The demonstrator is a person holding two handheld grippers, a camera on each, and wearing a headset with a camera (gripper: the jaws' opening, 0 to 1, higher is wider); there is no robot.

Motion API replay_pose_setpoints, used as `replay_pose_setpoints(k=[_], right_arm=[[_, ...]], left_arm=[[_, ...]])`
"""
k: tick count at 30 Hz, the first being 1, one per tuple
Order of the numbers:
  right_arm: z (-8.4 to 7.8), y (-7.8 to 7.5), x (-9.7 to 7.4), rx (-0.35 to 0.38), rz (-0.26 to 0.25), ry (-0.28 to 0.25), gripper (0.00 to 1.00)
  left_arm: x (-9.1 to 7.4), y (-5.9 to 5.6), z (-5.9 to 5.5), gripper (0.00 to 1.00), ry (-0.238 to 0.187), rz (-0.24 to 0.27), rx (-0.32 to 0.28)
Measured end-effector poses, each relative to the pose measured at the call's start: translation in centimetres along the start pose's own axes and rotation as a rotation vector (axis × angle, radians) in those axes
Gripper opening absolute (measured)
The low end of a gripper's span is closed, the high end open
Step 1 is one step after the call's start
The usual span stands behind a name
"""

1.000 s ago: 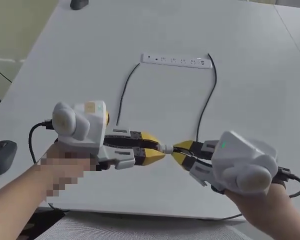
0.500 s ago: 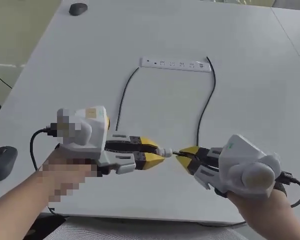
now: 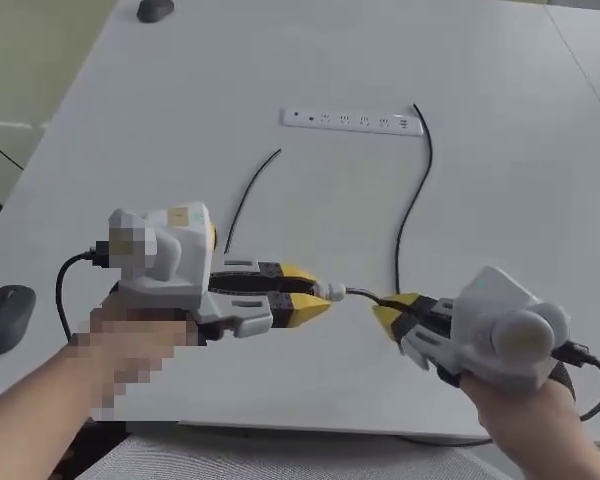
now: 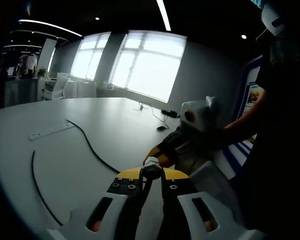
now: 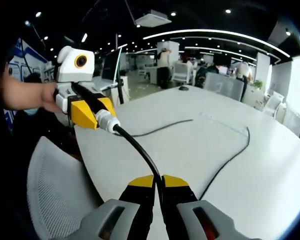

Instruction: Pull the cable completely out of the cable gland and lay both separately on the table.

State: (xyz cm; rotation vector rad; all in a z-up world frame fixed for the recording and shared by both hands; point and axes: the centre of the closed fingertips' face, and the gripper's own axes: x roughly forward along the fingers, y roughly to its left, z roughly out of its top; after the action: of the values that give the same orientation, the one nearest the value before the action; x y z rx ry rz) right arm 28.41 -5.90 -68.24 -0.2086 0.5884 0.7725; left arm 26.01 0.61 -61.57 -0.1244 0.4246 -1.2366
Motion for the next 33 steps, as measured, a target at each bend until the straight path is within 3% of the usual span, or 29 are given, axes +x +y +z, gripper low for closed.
replay_pose_setpoints(k=[9,20,25,33], right_arm=[[-3.3,-1.9,0.4,0.108,-0.094,0.084,0.0],[-3.5,-1.9,-0.1,0.172,-0.1,0.059,0.02],[-3.5,-1.7,-0.5,0.15,-0.095,0.065,0.03],[-2.5,-1.5,-1.5,0.023,-0.112,0.069,0.07]], left_arm=[[0.7,-0.8,-0.5,0.14,0.009,-0.008,0.003],[0.9,-0.9,-0.7,0.14,0.016,-0.003,0.004],[0.7,-0.6,-0.9,0.14,0.025,0.01,0.005],[0.4,-0.3,-0.8,0.14,0.022,0.018,0.002]])
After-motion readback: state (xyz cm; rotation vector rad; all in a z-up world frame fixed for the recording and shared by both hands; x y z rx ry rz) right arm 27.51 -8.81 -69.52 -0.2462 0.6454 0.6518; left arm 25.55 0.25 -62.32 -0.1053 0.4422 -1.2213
